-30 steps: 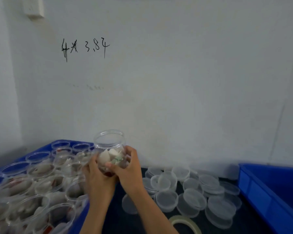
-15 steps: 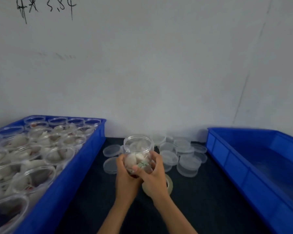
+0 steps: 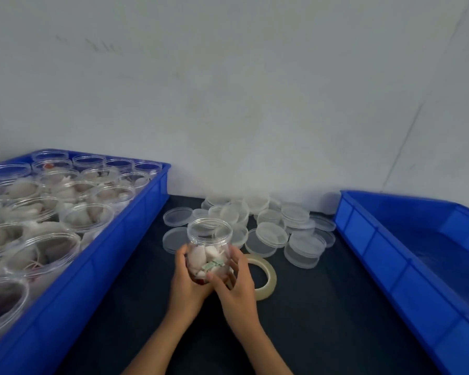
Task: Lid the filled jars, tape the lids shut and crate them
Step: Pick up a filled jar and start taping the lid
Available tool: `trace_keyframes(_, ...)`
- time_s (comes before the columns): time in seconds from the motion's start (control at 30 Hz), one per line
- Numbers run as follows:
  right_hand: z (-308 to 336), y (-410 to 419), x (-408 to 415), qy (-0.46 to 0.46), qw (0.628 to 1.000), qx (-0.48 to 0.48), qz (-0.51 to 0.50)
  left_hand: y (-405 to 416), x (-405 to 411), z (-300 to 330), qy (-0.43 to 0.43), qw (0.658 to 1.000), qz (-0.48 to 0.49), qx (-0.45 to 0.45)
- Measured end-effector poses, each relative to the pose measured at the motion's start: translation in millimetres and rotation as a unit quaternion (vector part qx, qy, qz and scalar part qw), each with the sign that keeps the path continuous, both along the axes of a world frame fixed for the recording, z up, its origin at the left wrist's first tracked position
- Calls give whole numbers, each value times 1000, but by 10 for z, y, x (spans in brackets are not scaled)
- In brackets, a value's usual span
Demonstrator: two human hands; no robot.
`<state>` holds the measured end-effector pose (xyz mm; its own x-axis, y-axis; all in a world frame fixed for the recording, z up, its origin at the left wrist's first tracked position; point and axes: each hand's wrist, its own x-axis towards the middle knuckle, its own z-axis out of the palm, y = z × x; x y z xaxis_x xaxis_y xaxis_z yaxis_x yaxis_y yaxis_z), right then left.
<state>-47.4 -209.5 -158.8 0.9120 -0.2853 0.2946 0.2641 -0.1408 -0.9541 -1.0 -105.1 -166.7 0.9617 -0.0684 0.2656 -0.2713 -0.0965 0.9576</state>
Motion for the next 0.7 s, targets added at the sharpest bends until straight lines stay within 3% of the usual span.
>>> trace_keyframes(0.27,14,-53,-15,2,999,29,23,30,42,-30,-1,1000,-10,-12)
trace_keyframes(0.37,146,-231,78,3,996,75,-55,28,28,-23,9,1000,-15,-16)
trace_keyframes(0.5,372,-841,402,36,971,-63,-227,25,9,-49,0,1000,-15,-25)
trace_keyframes(0.7,358,-1329,809,179,933,-265,-166,12,-8,-54,-15,999,-15,-25)
